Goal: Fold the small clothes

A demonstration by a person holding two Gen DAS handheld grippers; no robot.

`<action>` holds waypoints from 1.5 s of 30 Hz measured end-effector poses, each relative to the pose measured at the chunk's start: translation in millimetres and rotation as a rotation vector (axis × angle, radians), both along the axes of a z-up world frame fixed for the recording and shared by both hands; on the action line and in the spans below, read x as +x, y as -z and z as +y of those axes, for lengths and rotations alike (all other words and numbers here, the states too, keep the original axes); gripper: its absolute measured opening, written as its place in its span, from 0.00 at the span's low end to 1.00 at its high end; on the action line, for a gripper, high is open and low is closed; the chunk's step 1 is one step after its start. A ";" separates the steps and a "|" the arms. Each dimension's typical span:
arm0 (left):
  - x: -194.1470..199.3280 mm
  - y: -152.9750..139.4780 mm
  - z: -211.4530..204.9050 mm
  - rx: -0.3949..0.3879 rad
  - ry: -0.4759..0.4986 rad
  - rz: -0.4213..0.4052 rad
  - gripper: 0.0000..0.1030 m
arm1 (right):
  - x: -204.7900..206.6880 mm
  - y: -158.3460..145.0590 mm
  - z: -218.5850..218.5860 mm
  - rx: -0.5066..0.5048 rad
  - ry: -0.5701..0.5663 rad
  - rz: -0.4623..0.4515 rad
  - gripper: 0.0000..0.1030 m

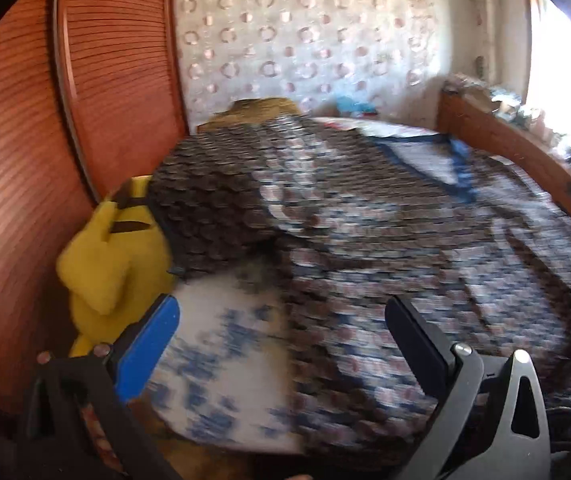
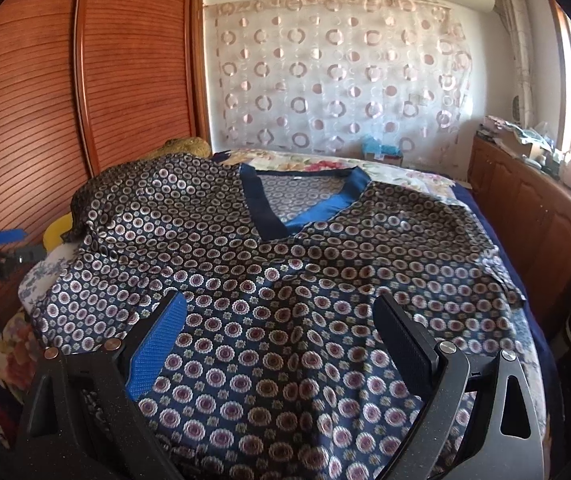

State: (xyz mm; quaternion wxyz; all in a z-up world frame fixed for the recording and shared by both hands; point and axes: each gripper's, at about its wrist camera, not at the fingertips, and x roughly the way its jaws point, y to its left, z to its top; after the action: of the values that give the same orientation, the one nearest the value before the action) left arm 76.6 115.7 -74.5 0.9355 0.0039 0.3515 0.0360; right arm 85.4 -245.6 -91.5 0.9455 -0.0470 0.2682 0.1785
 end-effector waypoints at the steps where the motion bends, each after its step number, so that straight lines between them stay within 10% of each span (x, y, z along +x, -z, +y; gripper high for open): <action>1: 5.2 1.7 5.2 0.025 -0.016 0.015 1.00 | 3.6 1.3 1.8 0.000 -0.005 0.002 0.94; 18: 69.6 33.3 84.1 0.015 0.048 0.258 0.97 | 48.3 10.7 25.2 0.028 -0.086 0.061 0.94; 27: 87.1 44.4 109.7 -0.174 0.055 0.292 0.64 | 59.2 9.1 39.2 -0.002 -0.108 0.055 0.94; 31: 77.1 35.1 132.3 -0.360 0.051 0.225 0.62 | 58.7 15.5 41.9 -0.015 -0.111 0.061 0.94; 40: 84.2 61.0 155.8 -0.489 -0.053 0.255 0.62 | 57.6 29.8 48.9 -0.045 -0.117 0.070 0.94; 45: 87.2 63.0 149.6 -0.528 -0.005 0.231 0.26 | 56.9 31.2 47.2 -0.034 -0.118 0.075 0.94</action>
State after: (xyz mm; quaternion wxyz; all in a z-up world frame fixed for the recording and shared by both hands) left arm 163.8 265.3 -137.5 0.8577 -0.2365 0.4531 -0.0549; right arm 142.2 -198.5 -122.7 0.9216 -0.0719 0.3032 0.2312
